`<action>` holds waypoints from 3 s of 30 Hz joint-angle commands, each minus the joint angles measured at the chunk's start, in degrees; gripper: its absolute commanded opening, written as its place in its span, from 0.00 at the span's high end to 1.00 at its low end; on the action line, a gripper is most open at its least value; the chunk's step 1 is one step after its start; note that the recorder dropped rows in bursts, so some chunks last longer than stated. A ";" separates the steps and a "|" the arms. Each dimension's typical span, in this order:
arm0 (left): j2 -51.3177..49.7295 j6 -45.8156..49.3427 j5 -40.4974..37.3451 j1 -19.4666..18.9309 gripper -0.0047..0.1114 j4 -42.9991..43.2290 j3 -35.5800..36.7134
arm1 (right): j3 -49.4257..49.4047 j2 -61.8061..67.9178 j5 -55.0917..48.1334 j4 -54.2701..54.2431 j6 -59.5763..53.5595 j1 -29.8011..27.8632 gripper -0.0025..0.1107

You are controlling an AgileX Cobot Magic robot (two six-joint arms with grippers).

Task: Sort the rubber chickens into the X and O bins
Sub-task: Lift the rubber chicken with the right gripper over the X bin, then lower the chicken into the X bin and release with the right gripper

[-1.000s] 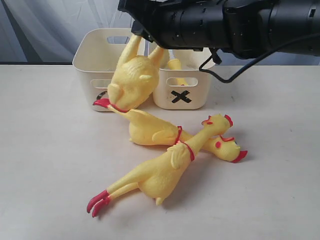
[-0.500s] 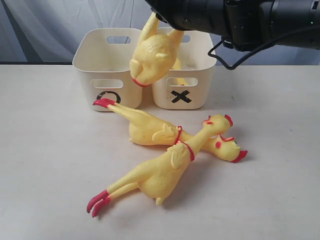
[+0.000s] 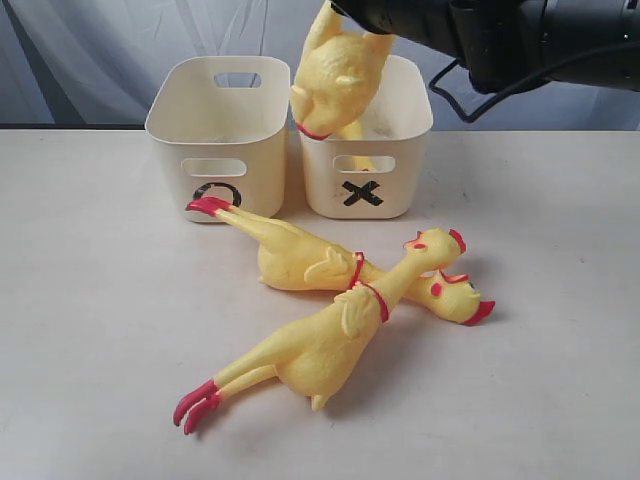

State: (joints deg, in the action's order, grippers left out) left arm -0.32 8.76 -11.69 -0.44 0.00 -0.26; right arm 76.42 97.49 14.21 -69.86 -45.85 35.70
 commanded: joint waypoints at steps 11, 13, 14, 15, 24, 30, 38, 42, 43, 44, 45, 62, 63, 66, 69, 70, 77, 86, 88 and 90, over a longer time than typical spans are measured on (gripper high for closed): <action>0.32 -0.40 0.73 0.05 0.96 -0.34 0.26 | 0.58 0.95 8.04 13.12 0.06 -0.28 0.99; 0.32 -0.40 0.73 0.05 0.96 -0.34 0.26 | 0.58 1.78 9.31 15.15 0.06 -0.28 0.99; 0.32 -0.40 0.73 0.05 0.96 -0.34 0.26 | 0.58 2.38 9.86 16.54 0.06 -0.28 0.99; 0.32 -0.40 0.73 0.05 0.96 -0.34 0.26 | 0.58 2.95 10.31 17.74 0.06 -0.28 0.99; 0.32 -0.40 0.73 0.05 0.96 -0.34 0.26 | 0.58 10.08 18.90 28.77 0.06 -0.28 0.99; 0.32 -0.40 0.73 0.05 0.96 -0.34 0.26 | 0.58 14.70 22.59 29.40 0.06 -0.28 0.99; 0.32 -0.40 0.73 0.05 0.96 -0.34 0.26 | 0.58 18.02 23.71 29.40 0.06 -0.39 0.99; 0.32 -0.40 0.73 0.05 0.96 -0.34 0.26 | 0.58 18.15 23.71 29.30 0.06 -0.39 0.94; 0.32 -0.40 0.73 0.05 0.96 -0.34 0.26 | 0.58 18.15 23.71 29.30 0.06 -0.39 0.89; 0.32 -0.40 0.73 0.05 0.96 -0.34 0.26 | 0.58 18.15 23.71 29.30 0.06 -0.39 0.84; 0.32 -0.40 0.73 0.05 0.96 -0.34 0.26 | 0.58 18.15 23.71 29.30 0.06 -0.39 0.78; 0.32 -0.40 0.73 0.05 0.96 -0.34 0.26 | 0.58 16.22 23.71 29.30 0.06 -0.39 0.38; 0.32 -0.40 0.73 0.05 0.96 -0.34 0.26 | 0.58 15.69 23.71 29.30 0.06 -0.39 0.38; 0.32 -0.40 0.73 0.05 0.96 -0.34 0.26 | 0.58 14.08 23.71 29.08 0.06 -0.39 0.38; 0.32 -0.40 0.73 0.05 0.96 -0.34 0.26 | 0.58 12.37 23.46 27.95 -0.18 -0.39 0.38; 0.32 -0.40 0.73 0.05 0.96 -0.34 0.26 | 0.58 11.75 22.96 27.64 -0.70 -0.39 0.38; 0.32 -0.40 0.73 0.05 0.96 -0.34 0.26 | 0.58 8.06 19.92 12.64 -15.90 -0.39 0.43; 0.32 -0.40 0.73 0.05 0.96 -0.34 0.26 | 0.58 -0.67 15.03 -20.38 -49.26 -0.28 0.50; 0.32 -0.40 0.73 0.05 0.96 -0.34 0.26 | 0.58 -3.06 17.93 -30.09 -59.50 -0.28 0.73; 0.32 -0.40 0.73 0.05 0.96 -0.34 0.26 | -0.87 -4.75 25.24 -30.09 -61.87 -0.28 0.98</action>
State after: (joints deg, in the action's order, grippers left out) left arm -0.32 8.76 -11.69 -0.44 0.00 -0.26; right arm 76.54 94.67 33.21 -97.55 -104.24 35.70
